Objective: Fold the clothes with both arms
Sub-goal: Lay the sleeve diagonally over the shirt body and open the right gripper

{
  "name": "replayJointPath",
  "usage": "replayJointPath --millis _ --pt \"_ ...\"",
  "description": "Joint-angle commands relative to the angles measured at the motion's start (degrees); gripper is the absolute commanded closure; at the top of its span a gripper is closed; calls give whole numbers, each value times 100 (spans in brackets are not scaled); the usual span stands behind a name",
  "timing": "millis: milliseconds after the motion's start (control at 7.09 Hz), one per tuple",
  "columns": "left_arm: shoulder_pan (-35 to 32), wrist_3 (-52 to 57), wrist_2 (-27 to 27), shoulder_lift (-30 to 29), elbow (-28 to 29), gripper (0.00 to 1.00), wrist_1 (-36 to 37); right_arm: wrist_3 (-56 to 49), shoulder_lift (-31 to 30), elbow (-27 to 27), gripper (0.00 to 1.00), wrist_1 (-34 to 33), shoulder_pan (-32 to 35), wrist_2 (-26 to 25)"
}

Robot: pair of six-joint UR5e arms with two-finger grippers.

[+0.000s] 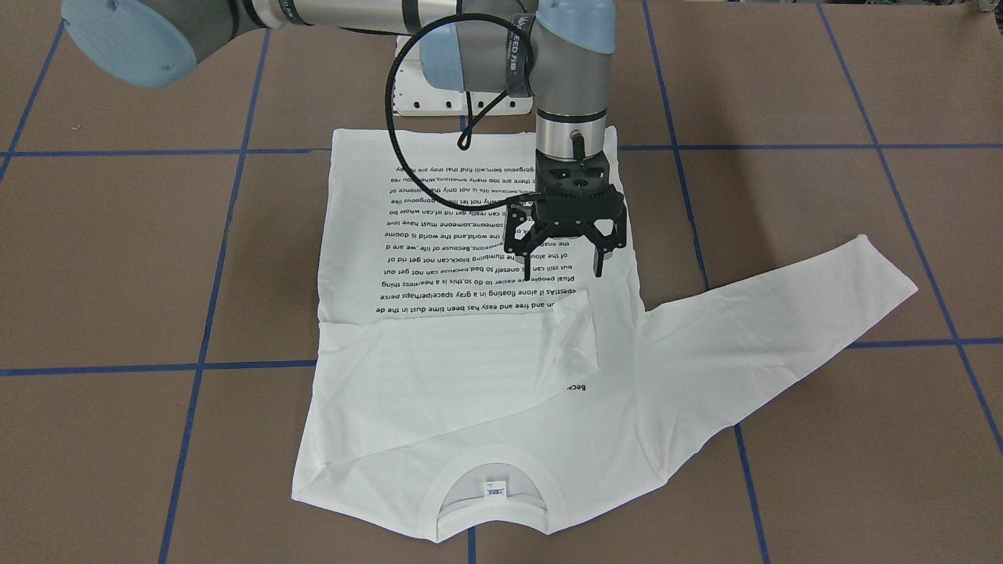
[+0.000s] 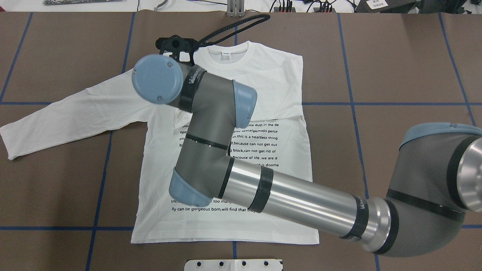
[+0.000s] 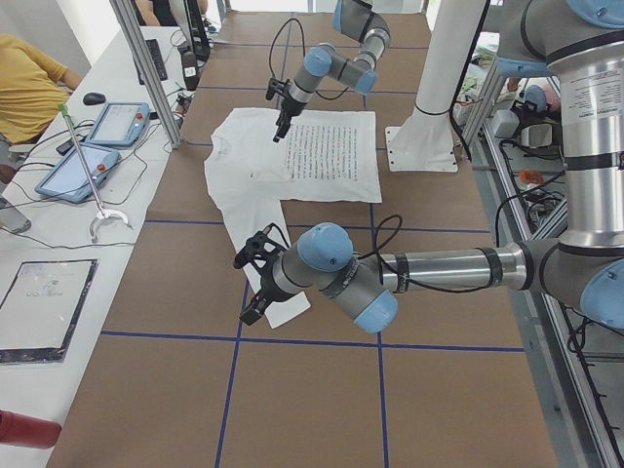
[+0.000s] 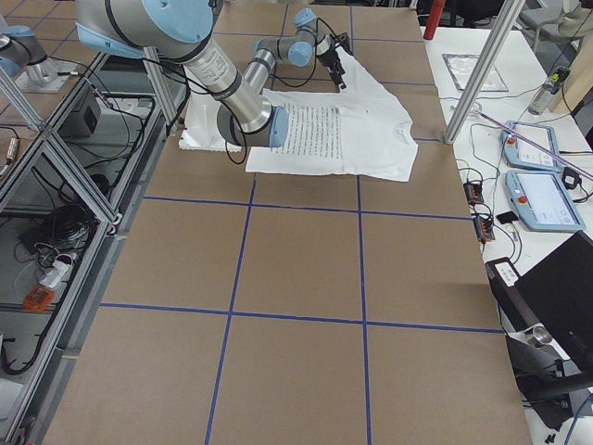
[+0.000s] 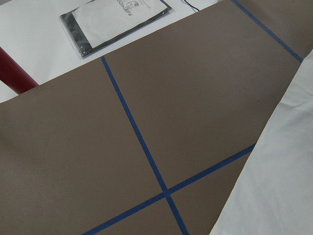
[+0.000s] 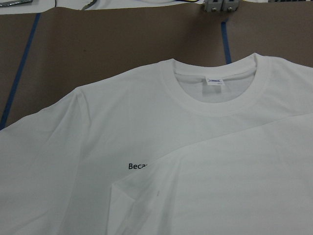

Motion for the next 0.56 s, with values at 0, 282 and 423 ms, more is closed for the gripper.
replayJointPath --millis 0,282,423 --pt "30 -627 0 -55 -40 0 -85 -656 -9 3 0 -543 1091 1604" --pt "301 -701 0 -63 3 0 -463 -1859 -550 264 0 -704 1979 2492" --pt "634 -910 9 -81 21 0 -472 -2640 -1120 684 0 -695 2462 2896"
